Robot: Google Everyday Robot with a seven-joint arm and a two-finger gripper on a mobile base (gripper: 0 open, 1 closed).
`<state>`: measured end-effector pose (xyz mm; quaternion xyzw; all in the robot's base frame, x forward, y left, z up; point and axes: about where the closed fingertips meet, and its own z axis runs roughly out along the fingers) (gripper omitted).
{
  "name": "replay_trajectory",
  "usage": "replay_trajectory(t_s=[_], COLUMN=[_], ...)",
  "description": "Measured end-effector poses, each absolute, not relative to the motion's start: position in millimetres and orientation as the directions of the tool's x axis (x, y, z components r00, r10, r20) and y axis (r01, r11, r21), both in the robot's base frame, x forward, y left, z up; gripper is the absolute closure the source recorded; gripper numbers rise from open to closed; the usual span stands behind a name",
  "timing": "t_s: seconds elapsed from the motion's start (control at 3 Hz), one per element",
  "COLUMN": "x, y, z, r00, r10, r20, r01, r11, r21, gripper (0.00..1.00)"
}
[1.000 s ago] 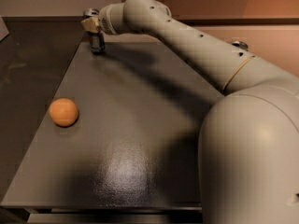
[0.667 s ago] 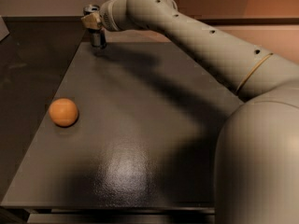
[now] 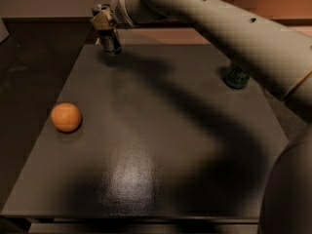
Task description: Knock redbull can over
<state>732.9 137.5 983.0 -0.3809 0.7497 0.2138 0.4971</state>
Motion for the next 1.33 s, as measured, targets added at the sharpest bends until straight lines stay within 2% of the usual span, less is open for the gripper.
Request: replay_trajectory(t_s=[1.33], x=[651.1], y=[51.4], z=[954.3], r00=[-0.425], r10=[-0.488], r20=[-0.762], r01=[-0.722], r11=[0.691], r21=[-0.039], gripper=[1.0])
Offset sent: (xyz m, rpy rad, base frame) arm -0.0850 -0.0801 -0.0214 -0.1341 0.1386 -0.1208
